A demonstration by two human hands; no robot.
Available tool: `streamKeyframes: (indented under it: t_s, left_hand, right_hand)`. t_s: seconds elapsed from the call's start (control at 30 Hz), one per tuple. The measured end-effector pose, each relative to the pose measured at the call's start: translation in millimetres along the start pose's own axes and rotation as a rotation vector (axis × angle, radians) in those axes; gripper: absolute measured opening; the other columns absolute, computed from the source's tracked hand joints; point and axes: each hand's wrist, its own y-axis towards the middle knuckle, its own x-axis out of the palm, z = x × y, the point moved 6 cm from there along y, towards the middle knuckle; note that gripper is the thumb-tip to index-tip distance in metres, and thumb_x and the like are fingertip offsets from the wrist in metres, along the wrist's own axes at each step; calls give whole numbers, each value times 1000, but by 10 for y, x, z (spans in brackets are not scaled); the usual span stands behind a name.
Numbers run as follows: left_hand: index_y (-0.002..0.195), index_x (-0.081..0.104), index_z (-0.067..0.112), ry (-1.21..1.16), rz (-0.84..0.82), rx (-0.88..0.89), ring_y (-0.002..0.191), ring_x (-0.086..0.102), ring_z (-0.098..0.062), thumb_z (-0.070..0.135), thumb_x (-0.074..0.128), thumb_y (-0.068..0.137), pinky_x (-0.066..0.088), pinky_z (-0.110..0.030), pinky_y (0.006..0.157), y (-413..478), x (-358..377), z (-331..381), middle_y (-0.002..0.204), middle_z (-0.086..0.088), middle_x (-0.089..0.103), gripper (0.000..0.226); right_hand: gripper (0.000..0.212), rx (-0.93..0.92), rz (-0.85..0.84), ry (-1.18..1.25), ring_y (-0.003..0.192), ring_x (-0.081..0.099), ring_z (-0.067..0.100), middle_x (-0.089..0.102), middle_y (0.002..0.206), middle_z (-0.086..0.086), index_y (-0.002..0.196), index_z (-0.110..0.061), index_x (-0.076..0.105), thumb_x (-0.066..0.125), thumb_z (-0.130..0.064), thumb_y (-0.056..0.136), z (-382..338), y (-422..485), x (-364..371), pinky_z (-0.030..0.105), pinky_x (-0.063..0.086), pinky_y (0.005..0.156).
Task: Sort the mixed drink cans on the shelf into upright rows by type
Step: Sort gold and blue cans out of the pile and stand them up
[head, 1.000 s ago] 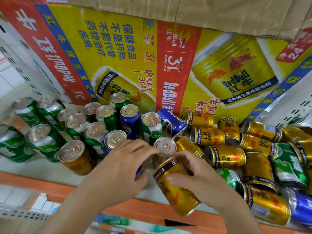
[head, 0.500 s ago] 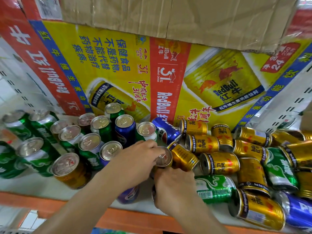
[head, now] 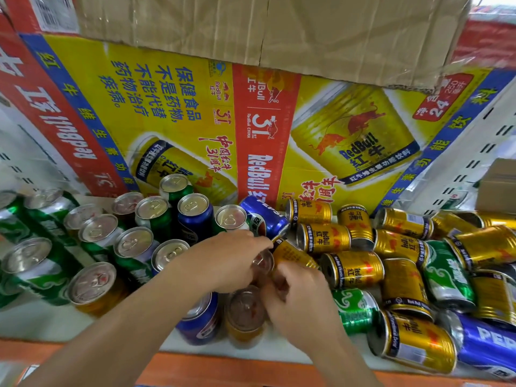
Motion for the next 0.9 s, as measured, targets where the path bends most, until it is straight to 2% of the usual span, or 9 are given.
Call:
streamKeyframes:
  t_s: [0.07, 0.13, 0.23, 0.33, 0.4, 0.5, 0.6, 0.7, 0.9]
  left_hand:
    - [145, 31, 37, 29, -10, -2, 120, 49, -23, 32, 50, 97, 46, -37, 94, 24, 13, 36, 135, 0, 45, 52]
    - [146, 31, 33, 40, -7, 2, 122, 48, -24, 36, 45, 98, 45, -37, 95, 35, 32, 60, 137, -3, 45, 50]
    - [146, 32, 34, -24, 13, -10, 126, 46, -22, 52, 45, 95, 42, -36, 99, 25, 47, 39, 141, -1, 42, 56]
    - [144, 35, 33, -32, 55, -31, 126, 46, -19, 57, 54, 89, 40, -31, 97, -18, 42, 51, 141, 2, 43, 63]
    - [133, 46, 32, -29, 102, -34, 115, 53, -16, 51, 60, 85, 44, -28, 88, -46, 25, 77, 130, 4, 50, 54]
    - [108, 57, 34, -65, 168, -63, 92, 60, -14, 50, 66, 77, 51, -29, 74, -106, -63, 5, 107, 9, 60, 36]
    - [112, 54, 35, -26, 177, -133, 97, 60, -16, 58, 67, 73, 52, -33, 81, -184, -120, -142, 108, 11, 61, 47]
    - [106, 48, 33, 99, 213, -181, 98, 59, -19, 63, 65, 74, 50, -33, 80, -251, -123, -195, 108, 8, 60, 47]
    - [111, 55, 33, 207, 269, -225, 101, 60, -18, 63, 61, 78, 48, -30, 77, -291, -192, -146, 110, 8, 61, 45]
  right_hand:
    - [26, 19, 67, -51, 54, 40, 9, 43, 59, -12, 60, -26, 40, 58, -27, 79, 145, 76, -139, 24, 28, 48]
    - [8, 111, 23, -176, 75, 52, 10, 57, 82, -9, 82, -23, 57, 63, -28, 84, 313, 159, -221, 23, 42, 59]
    - [43, 246, -162, -363, 110, 50, 19, 58, 116, -3, 123, -25, 53, 68, -35, 84, 508, 216, -173, 31, 48, 88]
    - [62, 238, -247, -507, 124, 41, 23, 58, 122, 2, 137, -24, 38, 71, -26, 84, 480, 246, -39, 36, 48, 91]
    - [66, 225, -249, -568, 125, 41, 24, 58, 121, 4, 139, -24, 34, 71, -21, 84, 472, 272, -6, 37, 50, 89]
    - [64, 226, -218, -459, 121, 44, 21, 59, 120, -1, 136, -31, 38, 72, -35, 81, 504, 288, -52, 37, 48, 89]
    - [64, 250, -183, -243, 108, 49, 17, 55, 115, -4, 129, -34, 42, 76, -40, 75, 490, 264, -140, 31, 48, 87]
    - [59, 222, -103, -105, 94, 52, 13, 52, 110, -6, 121, -31, 44, 77, -32, 72, 414, 286, -245, 22, 44, 73]
    - [53, 93, -158, -128, 100, 54, 14, 58, 111, -9, 115, -30, 52, 78, -31, 69, 256, 311, -190, 33, 51, 85]
